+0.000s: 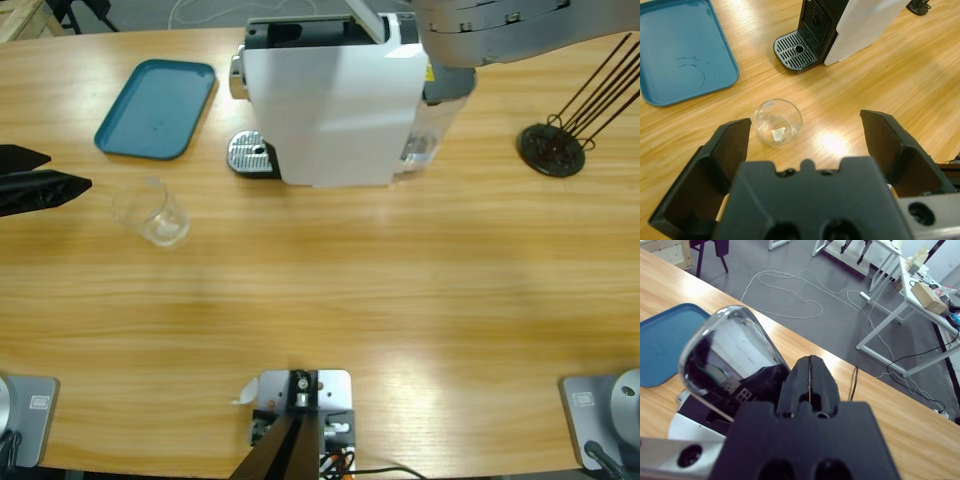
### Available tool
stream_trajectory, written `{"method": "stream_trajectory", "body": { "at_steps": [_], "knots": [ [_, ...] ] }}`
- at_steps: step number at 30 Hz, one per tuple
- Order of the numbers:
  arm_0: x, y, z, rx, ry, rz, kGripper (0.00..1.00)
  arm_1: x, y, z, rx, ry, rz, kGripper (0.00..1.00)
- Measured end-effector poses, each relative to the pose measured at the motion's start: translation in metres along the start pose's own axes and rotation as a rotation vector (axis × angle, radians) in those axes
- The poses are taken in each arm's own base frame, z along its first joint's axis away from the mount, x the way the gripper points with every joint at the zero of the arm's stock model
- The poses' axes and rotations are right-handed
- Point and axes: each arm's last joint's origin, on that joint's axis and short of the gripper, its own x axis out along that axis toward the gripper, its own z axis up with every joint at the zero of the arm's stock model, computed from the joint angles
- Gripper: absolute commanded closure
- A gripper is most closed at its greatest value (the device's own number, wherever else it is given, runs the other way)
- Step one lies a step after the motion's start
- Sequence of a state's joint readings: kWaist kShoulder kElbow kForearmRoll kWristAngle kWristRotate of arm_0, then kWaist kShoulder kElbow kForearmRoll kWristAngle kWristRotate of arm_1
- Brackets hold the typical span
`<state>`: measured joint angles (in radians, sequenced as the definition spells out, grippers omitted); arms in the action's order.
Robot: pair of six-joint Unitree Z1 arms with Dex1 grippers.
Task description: Pour coffee
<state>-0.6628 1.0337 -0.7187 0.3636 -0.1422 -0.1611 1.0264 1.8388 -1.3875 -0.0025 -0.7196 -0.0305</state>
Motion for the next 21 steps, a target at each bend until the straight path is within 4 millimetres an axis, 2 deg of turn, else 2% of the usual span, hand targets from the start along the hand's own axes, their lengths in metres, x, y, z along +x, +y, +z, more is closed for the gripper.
{"method": "stream_trajectory", "body": {
  "at_steps": [7, 18, 21],
  "knots": [
    [0.000, 0.000, 0.000, 0.000, 0.000, 0.000, 0.055, 0.006, 0.009, -0.004, 0.000, 0.012, 0.015, 1.000],
    [0.000, 0.000, 0.000, 0.000, 0.000, 0.000, 0.055, 0.016, 0.021, 0.004, 0.007, 0.009, 0.050, 1.000],
    [0.000, 0.000, 0.000, 0.000, 0.000, 0.001, 0.055, 0.019, 0.028, -0.002, -0.001, 0.031, 0.063, 1.000]
  ]
}}
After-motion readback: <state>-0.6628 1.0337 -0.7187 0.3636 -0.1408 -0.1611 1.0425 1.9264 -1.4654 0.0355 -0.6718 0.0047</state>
